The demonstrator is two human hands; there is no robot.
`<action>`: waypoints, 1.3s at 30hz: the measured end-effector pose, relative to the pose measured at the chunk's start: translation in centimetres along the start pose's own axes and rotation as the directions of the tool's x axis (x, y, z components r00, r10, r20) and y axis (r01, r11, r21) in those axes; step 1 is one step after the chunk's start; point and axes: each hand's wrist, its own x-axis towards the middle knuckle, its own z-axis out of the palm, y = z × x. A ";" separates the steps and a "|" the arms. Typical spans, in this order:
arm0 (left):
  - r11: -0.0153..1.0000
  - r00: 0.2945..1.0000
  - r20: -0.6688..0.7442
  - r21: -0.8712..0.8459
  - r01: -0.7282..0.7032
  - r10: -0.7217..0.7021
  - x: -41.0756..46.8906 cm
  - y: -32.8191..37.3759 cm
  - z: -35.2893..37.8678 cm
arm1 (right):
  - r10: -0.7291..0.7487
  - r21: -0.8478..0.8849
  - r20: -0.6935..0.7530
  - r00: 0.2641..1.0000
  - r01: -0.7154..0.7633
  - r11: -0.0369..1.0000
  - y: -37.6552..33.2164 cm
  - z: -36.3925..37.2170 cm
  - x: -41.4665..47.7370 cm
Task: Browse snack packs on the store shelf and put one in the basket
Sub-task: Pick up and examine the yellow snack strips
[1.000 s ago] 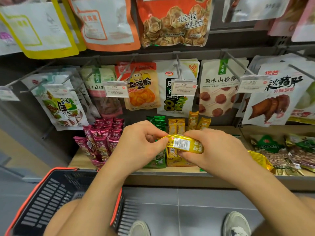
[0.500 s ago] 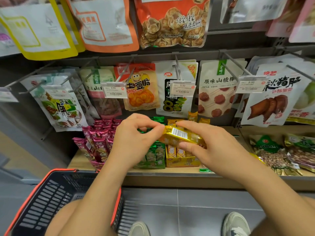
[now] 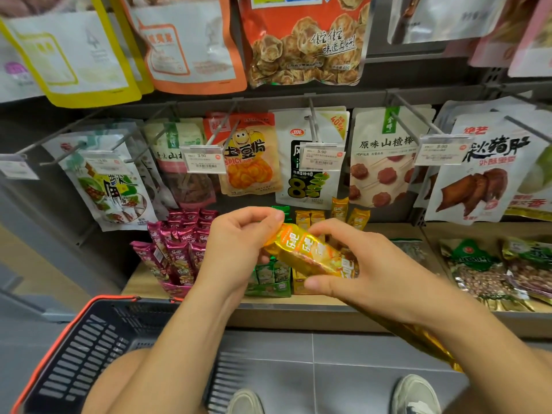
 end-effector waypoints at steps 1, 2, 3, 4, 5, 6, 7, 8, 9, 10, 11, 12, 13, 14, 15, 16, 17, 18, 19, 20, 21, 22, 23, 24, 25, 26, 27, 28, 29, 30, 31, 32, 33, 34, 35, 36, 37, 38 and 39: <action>0.996 0.999 0.038 -0.081 0.035 -0.032 0.0 0.1 -0.1 | -0.005 -0.015 -0.021 1.000 0.005 1.000 -0.1 0.1 0.0; 0.987 0.994 0.097 -0.151 0.056 -0.041 0.0 0.2 -0.2 | -0.002 -0.005 -0.045 0.999 0.002 1.000 -0.1 0.1 0.1; 0.981 0.987 0.159 -0.185 0.051 -0.021 0.0 0.3 -0.4 | 0.009 0.019 -0.064 0.998 -0.008 1.000 -0.1 -0.1 0.1; 0.986 0.977 0.211 -0.168 0.018 0.019 0.0 0.4 -0.5 | 0.023 0.045 -0.076 0.997 -0.020 0.999 -0.1 -0.2 0.1; 0.993 0.966 0.250 -0.111 -0.043 0.070 -0.1 0.5 -0.7 | 0.032 0.061 -0.081 0.996 -0.027 0.998 -0.1 -0.3 0.1; 0.993 0.957 0.265 -0.043 -0.109 0.117 -0.2 0.6 -0.7 | 0.034 0.066 -0.078 0.996 -0.029 0.997 -0.2 -0.4 0.1; 0.987 0.954 0.258 0.015 -0.160 0.150 -0.2 0.6 -0.8 | 0.036 0.062 -0.069 0.997 -0.031 0.998 -0.2 -0.4 0.1; 0.983 0.958 0.236 0.048 -0.180 0.164 -0.2 0.6 -0.8 | 0.039 0.057 -0.058 0.998 -0.036 0.998 -0.2 -0.4 0.0; 0.983 0.963 0.216 0.057 -0.175 0.159 -0.2 0.5 -0.9 | 0.044 0.055 -0.047 0.998 -0.042 0.998 -0.2 -0.4 0.0; 0.986 0.968 0.205 0.050 -0.160 0.147 -0.1 0.4 -1.0 | 0.049 0.053 -0.039 0.998 -0.047 0.997 -0.3 -0.4 0.0; 0.989 0.971 0.200 0.034 -0.143 0.134 -0.1 0.4 -1.0 | 0.053 0.049 -0.038 0.998 -0.052 0.997 -0.3 -0.4 0.0; 0.991 0.973 0.196 0.028 -0.133 0.125 0.0 0.4 -1.1 | 0.056 0.040 -0.041 0.998 -0.055 0.998 -0.3 -0.4 0.1; 0.990 0.974 0.190 0.041 -0.135 0.125 0.1 0.4 -1.1 | 0.060 0.029 -0.046 0.997 -0.058 0.998 -0.3 -0.5 0.1; 0.985 0.973 0.184 0.078 -0.157 0.141 0.2 0.4 -1.1 | 0.064 0.022 -0.050 0.997 -0.063 0.998 -0.3 -0.5 0.1; 0.973 0.969 0.182 0.131 -0.190 0.165 0.2 0.3 -1.1 | 0.071 0.016 -0.051 0.996 -0.070 0.997 -0.3 -0.5 0.2; 0.956 0.965 0.182 0.187 -0.225 0.191 0.2 0.2 -1.0 | 0.078 0.006 -0.052 0.996 -0.078 0.997 -0.2 -0.4 0.2; 0.938 0.960 0.175 0.236 -0.255 0.218 0.2 0.1 -0.9 | 0.081 -0.009 -0.055 0.995 -0.082 0.997 -0.2 -0.4 0.2; 0.919 0.956 0.163 0.277 -0.282 0.245 0.2 0.0 -0.8 | 0.084 -0.027 -0.058 0.995 -0.085 0.996 -0.2 -0.4 0.3; 0.897 0.951 0.148 0.317 -0.307 0.273 0.1 -0.1 -0.7 | 0.085 -0.042 -0.058 0.995 -0.088 0.995 -0.1 -0.3 0.3; 0.870 0.942 0.134 0.363 -0.335 0.307 0.1 -0.2 -0.6 | 0.087 -0.055 -0.058 0.995 -0.090 0.994 -0.1 -0.3 0.3; 0.833 0.928 0.127 0.410 -0.371 0.350 -0.1 -0.3 -0.4 | 0.089 -0.062 -0.059 0.994 -0.093 0.994 -0.1 -0.3 0.3; 0.789 0.906 0.128 0.452 -0.415 0.403 -0.2 -0.3 -0.3 | 0.091 -0.066 -0.060 0.994 -0.095 0.993 -0.1 -0.3 0.3; 0.743 0.878 0.138 0.482 -0.464 0.459 -0.3 -0.3 -0.3 | 0.092 -0.066 -0.059 0.994 -0.096 0.993 -0.1 -0.3 0.3; 0.697 0.846 0.151 0.503 -0.511 0.512 -0.3 -0.3 -0.2 | 0.089 -0.064 -0.058 0.994 -0.093 0.994 -0.1 -0.3 0.3; 0.659 0.817 0.162 0.516 -0.548 0.553 -0.3 -0.3 -0.1 | 0.082 -0.056 -0.058 0.995 -0.086 0.995 -0.1 -0.3 0.4; 0.633 0.797 0.166 0.523 -0.570 0.581 -0.3 -0.4 -0.1 | 0.077 -0.039 -0.058 0.995 -0.079 0.996 -0.2 -0.3 0.4; 0.621 0.784 0.160 0.524 -0.582 0.600 -0.2 -0.4 -0.1 | 0.078 -0.014 -0.057 0.995 -0.079 0.997 -0.2 -0.3 0.5; 0.619 0.776 0.144 0.523 -0.586 0.614 -0.1 -0.4 -0.2 | 0.093 0.008 -0.048 0.995 -0.092 0.996 -0.1 -0.4 0.5; 0.628 0.775 0.111 0.520 -0.579 0.623 0.0 -0.4 -0.3 | 0.121 0.012 -0.027 0.992 -0.120 0.993 0.1 -0.6 0.4; 0.654 0.782 0.056 0.513 -0.556 0.621 0.1 -0.4 -0.5 | 0.157 -0.009 0.006 0.988 -0.157 0.988 0.3 -0.8 0.4; 0.697 0.798 -0.012 0.496 -0.518 0.602 0.5 -0.5 -0.9 | 0.195 -0.042 0.040 0.980 -0.193 0.980 0.5 -1.0 0.3; 0.745 0.818 -0.083 0.474 -0.470 0.569 0.9 -0.6 -1.3 | 0.221 -0.064 0.056 0.974 -0.218 0.974 0.6 -1.2 0.2; 0.798 0.844 -0.144 0.438 -0.414 0.517 1.3 -0.7 -1.7 | 0.230 -0.064 0.050 0.972 -0.227 0.972 0.7 -1.4 0.1; 0.854 0.875 -0.183 0.377 -0.358 0.448 1.5 -0.7 -1.9 | 0.224 -0.053 0.030 0.974 -0.222 0.974 0.7 -1.5 0.0; 0.913 0.911 -0.199 0.273 -0.303 0.362 1.7 -0.8 -2.0 | 0.212 -0.041 0.011 0.977 -0.212 0.976 0.7 -1.5 0.0; 0.962 0.945 -0.194 0.135 -0.239 0.262 1.6 -0.8 -2.0 | 0.204 -0.032 0.003 0.979 -0.204 0.978 0.5 -1.4 0.0; 0.986 0.972 -0.172 -0.019 -0.168 0.162 1.7 -0.9 -1.9 | 0.199 -0.024 0.007 0.980 -0.199 0.980 0.4 -1.2 0.0; 0.985 0.983 -0.159 -0.133 -0.109 0.088 1.8 -1.1 -1.8 | 0.197 -0.015 0.021 0.980 -0.197 0.980 0.2 -0.9 -0.1; 0.980 0.986 -0.161 -0.184 -0.078 0.049 1.8 -1.2 -1.8 | 0.195 -0.002 0.039 0.980 -0.195 0.981 0.2 -0.6 -0.1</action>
